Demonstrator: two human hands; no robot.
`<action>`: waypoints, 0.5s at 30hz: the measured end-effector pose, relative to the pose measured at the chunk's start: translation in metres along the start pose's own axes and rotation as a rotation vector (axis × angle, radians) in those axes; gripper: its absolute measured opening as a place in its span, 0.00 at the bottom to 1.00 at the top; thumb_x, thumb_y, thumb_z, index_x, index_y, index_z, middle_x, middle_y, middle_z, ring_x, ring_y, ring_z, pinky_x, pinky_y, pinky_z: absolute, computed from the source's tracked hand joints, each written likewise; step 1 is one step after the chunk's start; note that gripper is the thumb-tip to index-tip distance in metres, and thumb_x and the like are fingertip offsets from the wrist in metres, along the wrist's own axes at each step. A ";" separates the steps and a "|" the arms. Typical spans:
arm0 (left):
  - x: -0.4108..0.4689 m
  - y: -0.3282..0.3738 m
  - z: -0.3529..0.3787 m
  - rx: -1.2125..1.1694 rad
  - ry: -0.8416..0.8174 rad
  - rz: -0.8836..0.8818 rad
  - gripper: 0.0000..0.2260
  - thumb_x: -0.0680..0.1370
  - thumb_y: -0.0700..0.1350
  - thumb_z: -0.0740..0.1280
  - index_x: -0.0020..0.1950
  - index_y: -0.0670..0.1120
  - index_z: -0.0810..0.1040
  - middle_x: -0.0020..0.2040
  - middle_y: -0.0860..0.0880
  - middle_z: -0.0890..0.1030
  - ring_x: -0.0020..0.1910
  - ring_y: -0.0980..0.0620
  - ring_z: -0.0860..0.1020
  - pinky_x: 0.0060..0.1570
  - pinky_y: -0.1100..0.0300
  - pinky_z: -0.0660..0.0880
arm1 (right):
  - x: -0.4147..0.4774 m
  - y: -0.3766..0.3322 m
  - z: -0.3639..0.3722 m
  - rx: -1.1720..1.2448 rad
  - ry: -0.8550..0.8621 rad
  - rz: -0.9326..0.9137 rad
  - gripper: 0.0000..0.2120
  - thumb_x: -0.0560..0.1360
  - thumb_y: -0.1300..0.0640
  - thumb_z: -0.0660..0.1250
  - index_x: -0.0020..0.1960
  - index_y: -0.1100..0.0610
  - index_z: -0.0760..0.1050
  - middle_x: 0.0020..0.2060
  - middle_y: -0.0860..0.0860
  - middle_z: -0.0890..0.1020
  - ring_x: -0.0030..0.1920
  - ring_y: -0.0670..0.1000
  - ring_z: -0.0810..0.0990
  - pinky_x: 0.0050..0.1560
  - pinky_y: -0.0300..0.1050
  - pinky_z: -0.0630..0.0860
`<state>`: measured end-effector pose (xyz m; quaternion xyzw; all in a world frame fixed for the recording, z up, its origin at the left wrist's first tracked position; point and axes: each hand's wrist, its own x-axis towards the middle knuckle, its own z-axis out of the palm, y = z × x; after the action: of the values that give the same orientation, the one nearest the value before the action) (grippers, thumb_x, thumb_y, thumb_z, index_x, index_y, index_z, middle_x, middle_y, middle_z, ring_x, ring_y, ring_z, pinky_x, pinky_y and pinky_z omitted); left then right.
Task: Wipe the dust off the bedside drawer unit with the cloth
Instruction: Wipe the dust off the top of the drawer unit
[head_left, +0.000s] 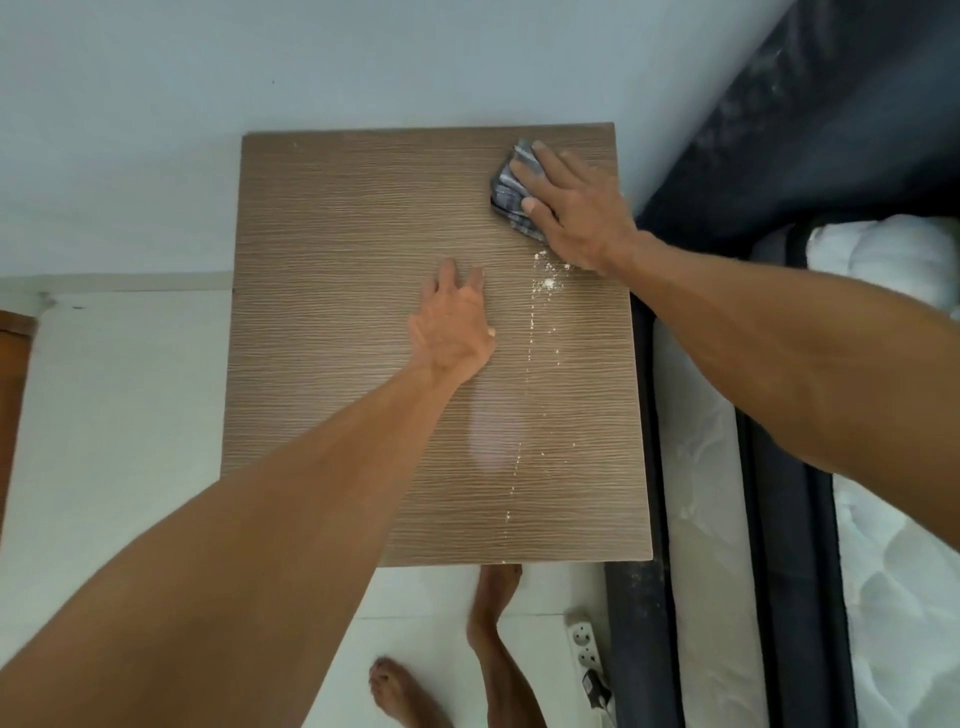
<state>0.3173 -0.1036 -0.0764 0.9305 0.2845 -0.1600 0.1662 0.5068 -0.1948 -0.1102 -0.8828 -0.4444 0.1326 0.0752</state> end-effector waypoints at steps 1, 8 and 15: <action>0.000 -0.001 0.000 0.000 -0.002 0.002 0.33 0.75 0.49 0.72 0.77 0.51 0.60 0.78 0.45 0.56 0.74 0.43 0.59 0.60 0.46 0.73 | -0.009 -0.006 0.002 -0.014 -0.008 -0.001 0.26 0.83 0.42 0.42 0.80 0.45 0.51 0.80 0.51 0.52 0.78 0.58 0.53 0.76 0.61 0.54; -0.023 -0.012 0.006 0.008 0.030 0.025 0.28 0.76 0.49 0.70 0.74 0.49 0.64 0.74 0.46 0.62 0.70 0.44 0.65 0.60 0.48 0.73 | -0.091 -0.050 0.029 -0.103 -0.045 -0.031 0.24 0.84 0.45 0.45 0.80 0.44 0.50 0.80 0.51 0.52 0.78 0.58 0.54 0.75 0.60 0.54; -0.075 -0.032 0.024 -0.002 0.049 0.080 0.25 0.76 0.44 0.68 0.72 0.49 0.66 0.71 0.44 0.66 0.68 0.43 0.68 0.59 0.51 0.73 | -0.180 -0.101 0.057 -0.092 -0.110 -0.056 0.28 0.81 0.39 0.46 0.80 0.44 0.48 0.80 0.51 0.51 0.78 0.58 0.52 0.76 0.62 0.52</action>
<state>0.2345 -0.1243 -0.0755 0.9446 0.2512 -0.1303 0.1662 0.3101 -0.2791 -0.1090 -0.8639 -0.4781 0.1581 0.0135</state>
